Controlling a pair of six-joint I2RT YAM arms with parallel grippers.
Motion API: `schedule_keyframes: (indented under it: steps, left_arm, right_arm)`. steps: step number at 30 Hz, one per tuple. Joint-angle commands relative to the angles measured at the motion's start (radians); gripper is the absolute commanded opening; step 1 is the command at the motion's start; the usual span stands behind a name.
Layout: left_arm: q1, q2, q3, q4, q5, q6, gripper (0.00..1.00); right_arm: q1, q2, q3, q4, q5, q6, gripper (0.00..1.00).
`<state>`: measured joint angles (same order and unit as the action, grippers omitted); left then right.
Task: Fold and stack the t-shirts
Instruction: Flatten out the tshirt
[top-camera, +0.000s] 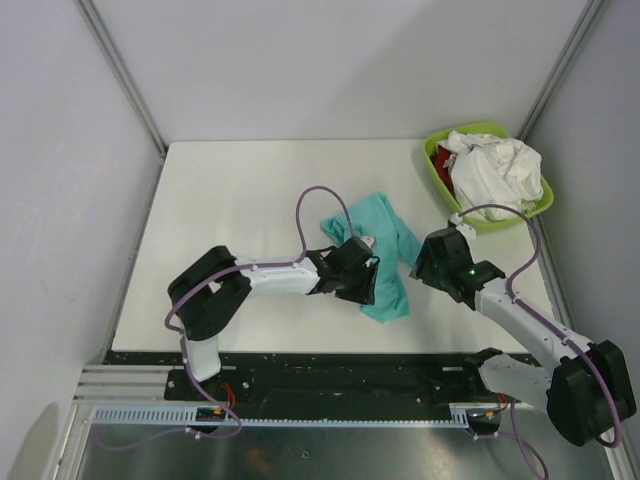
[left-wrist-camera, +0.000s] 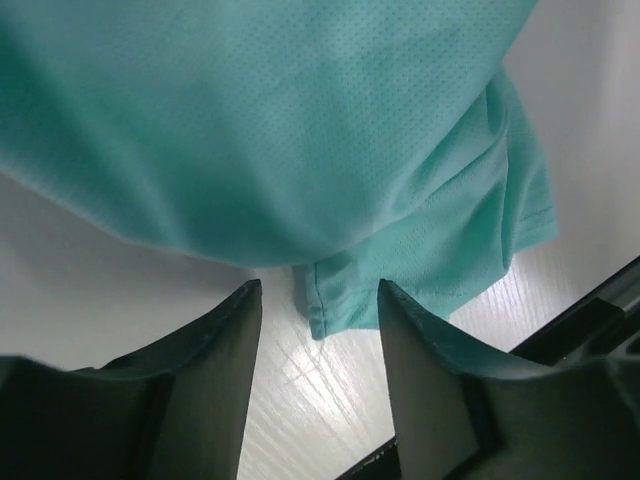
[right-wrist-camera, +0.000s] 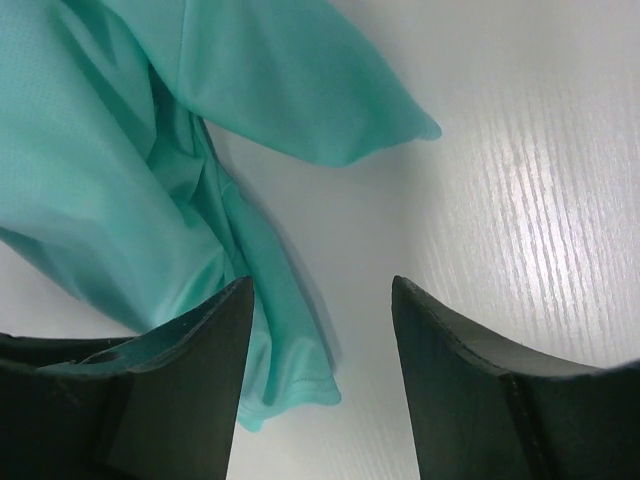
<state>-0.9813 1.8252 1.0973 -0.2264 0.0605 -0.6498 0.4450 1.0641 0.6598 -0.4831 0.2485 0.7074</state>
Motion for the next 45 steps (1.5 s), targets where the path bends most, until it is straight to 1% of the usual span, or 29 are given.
schedule_keyframes:
  steps: [1, 4, 5, 7, 11, 14, 17, 19, 24, 28, 37, 45]
  left_arm:
    - [-0.006, 0.028, 0.053, 0.046, 0.011, -0.021, 0.46]
    - [-0.003, 0.006, 0.037, 0.046, -0.033, -0.030, 0.12]
    - [0.004, -0.014, 0.022, 0.046, -0.062, -0.037, 0.06]
    - [0.031, -0.085, -0.025, 0.039, -0.121, -0.053, 0.01]
    - [0.151, -0.287, -0.151, -0.021, -0.252, -0.081, 0.00]
    - [0.268, -0.429, -0.213, -0.086, -0.295, -0.067, 0.00]
    - [0.358, -0.514, -0.232, -0.137, -0.315, -0.031, 0.00]
    - [0.392, -0.544, -0.229, -0.161, -0.334, -0.011, 0.00]
    - [0.433, -0.579, -0.211, -0.197, -0.365, 0.015, 0.00]
    - [0.449, -0.586, -0.193, -0.209, -0.371, 0.032, 0.00]
    - [0.465, -0.577, -0.185, -0.216, -0.374, 0.036, 0.00]
    - [0.467, -0.572, -0.174, -0.216, -0.368, 0.042, 0.00]
  right_arm:
    - [-0.017, 0.032, -0.009, 0.064, 0.052, 0.010, 0.62]
    - [-0.035, 0.070, -0.011, 0.103, 0.047, -0.002, 0.62]
    - [-0.042, 0.084, -0.011, 0.115, 0.044, -0.005, 0.62]
    - [-0.058, 0.108, -0.010, 0.136, 0.035, -0.013, 0.63]
    - [-0.098, 0.145, -0.011, 0.172, 0.016, -0.025, 0.63]
    - [-0.110, 0.173, -0.011, 0.199, 0.009, -0.032, 0.63]
    - [-0.109, 0.212, -0.010, 0.232, -0.001, -0.032, 0.63]
    - [-0.103, 0.241, -0.011, 0.255, -0.011, -0.024, 0.63]
    - [-0.074, 0.309, -0.010, 0.296, -0.019, -0.002, 0.63]
    - [-0.060, 0.334, -0.010, 0.306, -0.036, 0.005, 0.63]
    - [0.046, 0.255, -0.033, 0.247, 0.017, 0.023, 0.66]
    - [0.114, 0.252, -0.055, 0.267, 0.001, 0.041, 0.67]
